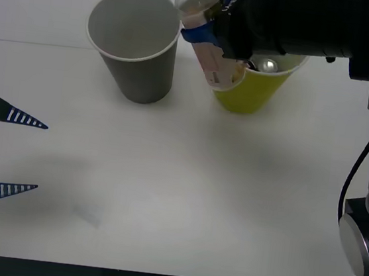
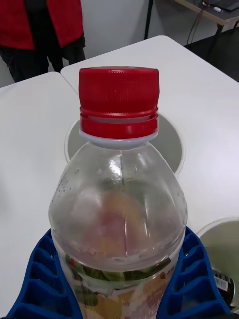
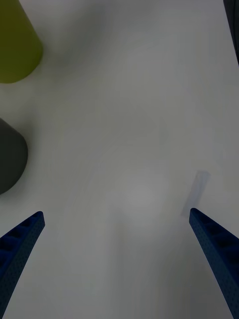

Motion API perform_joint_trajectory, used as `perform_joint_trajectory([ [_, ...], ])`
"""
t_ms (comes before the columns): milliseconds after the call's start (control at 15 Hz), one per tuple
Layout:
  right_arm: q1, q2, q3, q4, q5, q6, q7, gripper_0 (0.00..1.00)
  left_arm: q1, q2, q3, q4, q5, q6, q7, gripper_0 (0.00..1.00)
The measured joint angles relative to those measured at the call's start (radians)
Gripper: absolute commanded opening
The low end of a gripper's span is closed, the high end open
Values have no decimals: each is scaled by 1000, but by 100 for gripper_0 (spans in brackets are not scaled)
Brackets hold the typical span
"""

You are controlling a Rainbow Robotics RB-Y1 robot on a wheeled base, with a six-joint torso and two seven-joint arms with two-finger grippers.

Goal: Put the can into the green bin and the plastic bottle into the gray bin

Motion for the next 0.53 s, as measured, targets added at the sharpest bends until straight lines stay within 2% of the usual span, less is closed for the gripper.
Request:
perform_joint_trajectory([
  [333, -144, 66, 13, 192, 52, 14, 6, 0, 0, 0, 0, 0, 0, 0, 0, 100],
  [533, -223, 90, 42, 315, 77, 102, 9, 0, 0, 0, 0, 0, 0, 0, 0, 100],
])
